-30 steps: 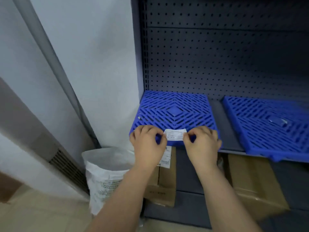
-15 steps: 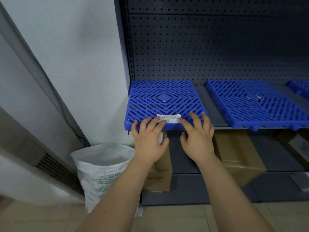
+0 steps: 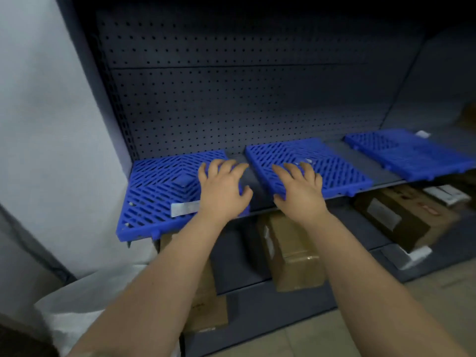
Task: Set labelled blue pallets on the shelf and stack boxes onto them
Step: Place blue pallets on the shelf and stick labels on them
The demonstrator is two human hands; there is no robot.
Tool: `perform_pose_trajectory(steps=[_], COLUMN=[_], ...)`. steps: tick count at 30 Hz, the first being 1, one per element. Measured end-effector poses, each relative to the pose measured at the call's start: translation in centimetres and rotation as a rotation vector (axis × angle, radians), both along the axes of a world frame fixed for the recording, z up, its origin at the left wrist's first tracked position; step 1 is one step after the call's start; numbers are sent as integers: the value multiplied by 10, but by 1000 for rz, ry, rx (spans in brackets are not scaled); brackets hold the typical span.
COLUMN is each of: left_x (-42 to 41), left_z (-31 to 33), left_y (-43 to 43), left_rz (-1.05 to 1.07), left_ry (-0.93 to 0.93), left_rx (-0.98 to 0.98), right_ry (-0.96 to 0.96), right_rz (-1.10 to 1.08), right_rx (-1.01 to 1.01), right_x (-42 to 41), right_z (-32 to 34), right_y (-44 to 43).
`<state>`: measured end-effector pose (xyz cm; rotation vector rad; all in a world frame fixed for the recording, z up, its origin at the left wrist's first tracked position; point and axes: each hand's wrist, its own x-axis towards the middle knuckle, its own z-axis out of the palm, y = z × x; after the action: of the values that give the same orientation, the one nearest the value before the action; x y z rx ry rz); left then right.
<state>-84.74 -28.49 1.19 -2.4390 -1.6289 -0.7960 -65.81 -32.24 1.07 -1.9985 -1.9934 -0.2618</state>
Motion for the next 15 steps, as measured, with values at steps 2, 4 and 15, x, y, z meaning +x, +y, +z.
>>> perform_pose_trajectory(steps=[2, 4, 15], left_x=[57, 116, 417], left_z=[20, 34, 32], left_y=[9, 11, -15], left_rz=[-84, -145, -312], left_ry=[58, 115, 299], left_rx=[30, 49, 66], right_ry=[-6, -26, -143], right_rz=[-34, -54, -91], right_rx=[19, 25, -2], right_x=[55, 109, 391], right_z=[20, 35, 48], right_y=[-3, -11, -56])
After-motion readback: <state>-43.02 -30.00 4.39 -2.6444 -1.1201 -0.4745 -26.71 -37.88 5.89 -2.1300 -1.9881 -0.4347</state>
